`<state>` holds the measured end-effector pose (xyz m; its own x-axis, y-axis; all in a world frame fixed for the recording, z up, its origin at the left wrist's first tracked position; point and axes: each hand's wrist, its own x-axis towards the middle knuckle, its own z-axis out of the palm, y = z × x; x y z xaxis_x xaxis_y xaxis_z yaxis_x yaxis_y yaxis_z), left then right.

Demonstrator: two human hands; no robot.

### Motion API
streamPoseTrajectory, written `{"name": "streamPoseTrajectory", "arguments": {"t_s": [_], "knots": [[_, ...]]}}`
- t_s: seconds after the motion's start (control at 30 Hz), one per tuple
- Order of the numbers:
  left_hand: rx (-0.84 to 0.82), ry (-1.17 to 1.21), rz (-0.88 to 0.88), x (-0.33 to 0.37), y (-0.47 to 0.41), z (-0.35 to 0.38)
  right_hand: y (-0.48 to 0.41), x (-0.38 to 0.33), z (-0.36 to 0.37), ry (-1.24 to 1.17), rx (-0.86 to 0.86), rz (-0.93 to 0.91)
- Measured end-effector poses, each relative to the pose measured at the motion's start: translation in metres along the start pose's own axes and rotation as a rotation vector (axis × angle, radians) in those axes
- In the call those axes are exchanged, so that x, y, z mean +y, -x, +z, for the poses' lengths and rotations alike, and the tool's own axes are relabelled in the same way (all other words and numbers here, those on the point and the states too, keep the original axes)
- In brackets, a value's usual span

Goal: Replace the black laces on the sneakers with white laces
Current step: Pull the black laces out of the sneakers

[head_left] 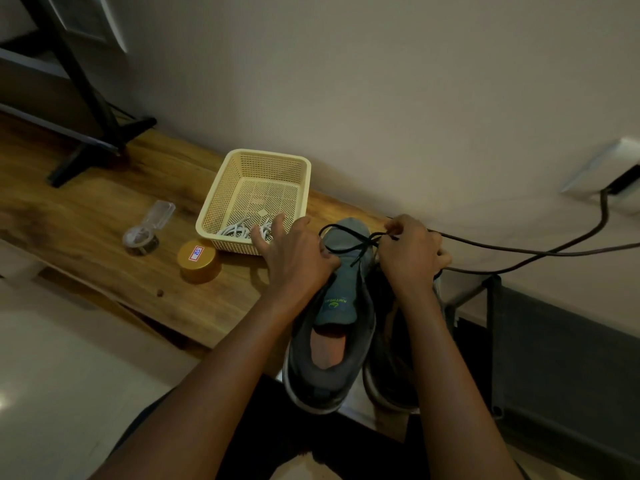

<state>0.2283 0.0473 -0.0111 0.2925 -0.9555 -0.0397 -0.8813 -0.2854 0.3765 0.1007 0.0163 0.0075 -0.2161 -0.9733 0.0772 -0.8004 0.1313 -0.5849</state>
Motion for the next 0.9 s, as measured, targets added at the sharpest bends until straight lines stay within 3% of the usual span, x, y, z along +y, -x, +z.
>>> {"name": "streamPoseTrajectory", "arguments": {"t_s": [0.17,0.3,0.47,0.6,0.9], "knots": [[0.033,0.071,0.11,0.01,-0.001,-0.004,-0.006,0.012,-0.016,-0.022,-0.056,0.012],[-0.111,0.05,0.241,0.022,-0.005,0.003,-0.014,0.032,-0.017,0.047,-0.217,0.006],[-0.129,-0.025,0.222,0.031,-0.007,0.012,-0.018,0.044,-0.022,-0.044,-0.287,-0.022],[0.01,-0.045,0.146,0.034,-0.011,0.015,-0.019,0.05,-0.027,-0.031,-0.251,-0.027],[0.113,0.108,0.151,0.034,-0.009,0.013,-0.018,0.04,-0.028,-0.279,-0.095,0.027]]}}
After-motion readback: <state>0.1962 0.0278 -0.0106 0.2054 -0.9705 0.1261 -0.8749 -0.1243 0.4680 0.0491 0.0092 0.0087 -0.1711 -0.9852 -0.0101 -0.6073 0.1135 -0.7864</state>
